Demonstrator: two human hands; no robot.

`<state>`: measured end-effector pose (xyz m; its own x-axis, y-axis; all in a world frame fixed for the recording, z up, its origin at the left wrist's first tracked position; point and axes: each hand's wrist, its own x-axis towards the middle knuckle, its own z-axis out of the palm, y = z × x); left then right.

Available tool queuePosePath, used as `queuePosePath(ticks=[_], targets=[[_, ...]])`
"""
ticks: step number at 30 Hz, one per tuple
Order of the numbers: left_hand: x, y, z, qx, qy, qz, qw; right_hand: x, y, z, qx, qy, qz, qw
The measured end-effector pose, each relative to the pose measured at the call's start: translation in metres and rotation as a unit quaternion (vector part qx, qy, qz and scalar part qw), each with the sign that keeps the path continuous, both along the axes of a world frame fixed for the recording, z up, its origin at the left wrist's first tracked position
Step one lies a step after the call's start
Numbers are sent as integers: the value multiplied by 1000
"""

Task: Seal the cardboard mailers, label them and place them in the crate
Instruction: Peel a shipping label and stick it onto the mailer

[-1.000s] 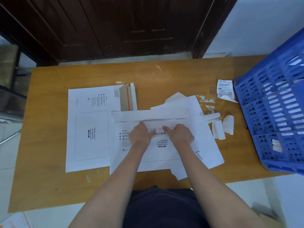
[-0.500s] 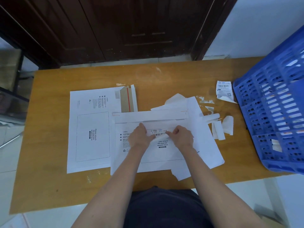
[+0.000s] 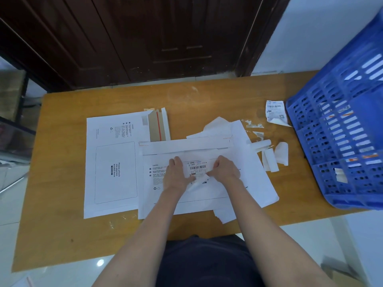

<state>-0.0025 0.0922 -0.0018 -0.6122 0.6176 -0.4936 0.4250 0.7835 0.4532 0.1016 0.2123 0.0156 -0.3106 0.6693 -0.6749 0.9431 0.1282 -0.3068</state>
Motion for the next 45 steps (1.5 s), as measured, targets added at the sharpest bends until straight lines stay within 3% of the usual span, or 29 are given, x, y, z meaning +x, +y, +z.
queuePosePath(ticks=[8,14,20,33,45], targets=[[5,-11,-1,9,17,-67,998,9,-9,5,12,-13,71,997],[10,-16,2,-71,115,-133,982,19,-14,4,16,12,95,995],[19,-25,2,-94,178,-151,968,24,-17,0,40,29,127,991],[28,-36,4,-95,216,-157,959,38,-28,-5,50,50,137,988],[24,-34,7,-106,241,-222,939,38,-29,2,51,52,237,969]])
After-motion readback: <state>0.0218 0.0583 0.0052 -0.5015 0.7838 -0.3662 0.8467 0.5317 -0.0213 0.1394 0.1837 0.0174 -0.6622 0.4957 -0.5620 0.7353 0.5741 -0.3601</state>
